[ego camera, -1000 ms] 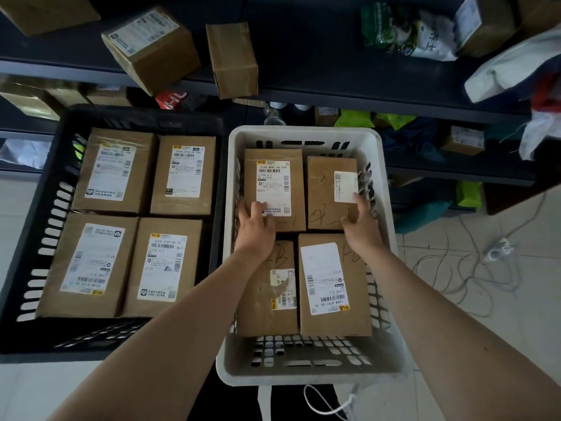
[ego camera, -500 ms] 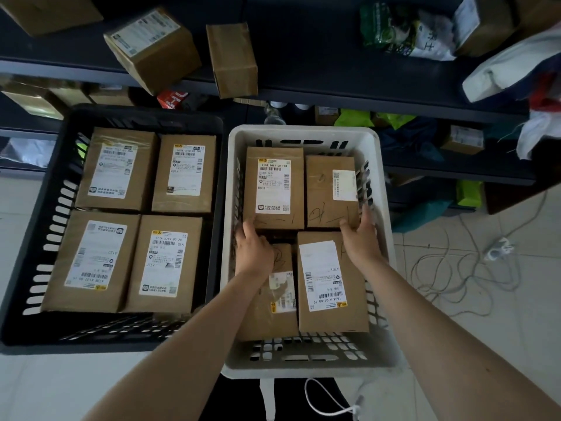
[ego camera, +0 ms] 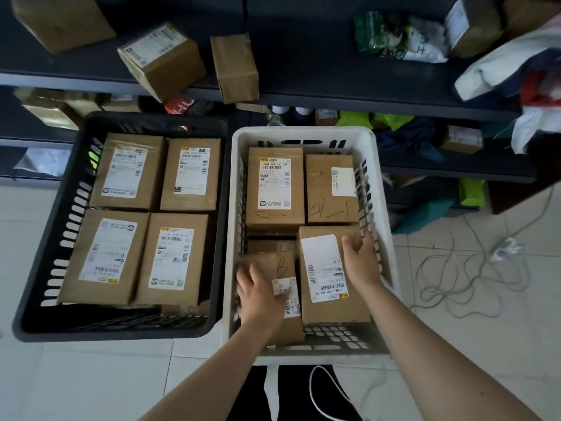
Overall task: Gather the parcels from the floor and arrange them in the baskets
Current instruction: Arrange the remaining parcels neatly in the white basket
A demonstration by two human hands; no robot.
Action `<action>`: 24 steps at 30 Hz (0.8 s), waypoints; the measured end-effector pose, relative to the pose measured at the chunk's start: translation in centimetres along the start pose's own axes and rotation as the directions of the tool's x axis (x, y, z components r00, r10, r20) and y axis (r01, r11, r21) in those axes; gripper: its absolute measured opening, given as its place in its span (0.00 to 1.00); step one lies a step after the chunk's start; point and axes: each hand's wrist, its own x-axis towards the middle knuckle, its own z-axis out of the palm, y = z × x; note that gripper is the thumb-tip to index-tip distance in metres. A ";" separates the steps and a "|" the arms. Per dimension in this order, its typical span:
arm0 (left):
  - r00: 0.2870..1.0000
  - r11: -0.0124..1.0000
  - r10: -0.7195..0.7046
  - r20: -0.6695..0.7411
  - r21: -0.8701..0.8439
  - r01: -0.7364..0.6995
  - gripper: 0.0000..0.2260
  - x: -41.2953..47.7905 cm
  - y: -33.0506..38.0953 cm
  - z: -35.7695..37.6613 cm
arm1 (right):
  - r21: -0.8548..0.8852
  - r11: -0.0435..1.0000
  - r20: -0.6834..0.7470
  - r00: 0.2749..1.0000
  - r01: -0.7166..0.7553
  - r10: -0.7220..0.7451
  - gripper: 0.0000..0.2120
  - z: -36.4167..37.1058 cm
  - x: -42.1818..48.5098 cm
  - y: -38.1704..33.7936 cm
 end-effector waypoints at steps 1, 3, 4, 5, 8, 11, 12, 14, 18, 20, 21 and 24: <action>0.999 0.997 0.026 0.044 0.078 -0.029 0.48 -0.2 -0.5 0.3 | 0.000 1.000 0.004 1.000 -0.009 0.009 0.32 -0.1 0.0 0.2; 0.990 0.952 0.085 0.111 0.285 -0.113 0.53 -0.7 -1.3 0.7 | -0.002 1.000 0.014 1.000 -0.027 0.027 0.33 -0.1 0.2 0.6; 0.984 0.915 0.102 0.145 0.375 -0.150 0.55 -1.0 -1.6 0.9 | -0.006 0.999 0.018 0.999 -0.035 0.035 0.33 -0.2 0.3 0.8; 0.978 0.884 0.114 0.176 0.432 -0.181 0.56 -1.3 -1.9 1.0 | -0.011 0.999 0.024 0.999 -0.038 0.038 0.33 -0.3 0.3 0.9; 0.960 0.845 0.156 0.233 0.471 -0.252 0.59 -1.5 -2.3 0.7 | -0.010 0.999 0.049 0.998 -0.047 0.047 0.32 -0.2 0.4 1.1; 0.947 0.835 0.233 0.220 0.453 -0.311 0.61 -0.4 -1.6 -0.2 | -0.025 0.998 0.037 0.998 -0.055 0.056 0.31 -0.2 0.6 1.2; 0.944 0.831 0.260 0.204 0.450 -0.327 0.61 0.1 -1.4 -0.5 | -0.022 0.998 0.035 0.998 -0.057 0.057 0.31 -0.3 0.7 1.2; 0.940 0.834 0.272 0.208 0.437 -0.338 0.61 1.0 -1.3 -0.8 | -0.018 0.999 0.048 0.998 -0.044 0.045 0.31 -0.3 1.0 1.3; 0.942 0.874 0.292 0.163 0.355 -0.332 0.61 2.1 -2.0 -0.7 | -0.024 1.000 0.053 0.998 -0.015 0.016 0.30 -0.5 0.8 1.1; 0.941 0.876 0.319 0.107 0.346 -0.337 0.60 2.3 -2.1 -0.6 | -0.020 1.000 0.054 0.999 0.003 -0.002 0.29 -0.6 0.7 1.0; 0.937 0.870 0.336 0.101 0.347 -0.349 0.59 2.4 -2.0 -0.6 | -0.020 1.000 0.053 0.999 0.003 -0.002 0.29 -0.7 0.6 1.1; 0.927 0.882 0.363 0.093 0.288 -0.374 0.57 2.4 -2.1 -0.7 | -0.021 1.000 0.020 1.000 0.000 0.001 0.28 -0.8 0.3 1.3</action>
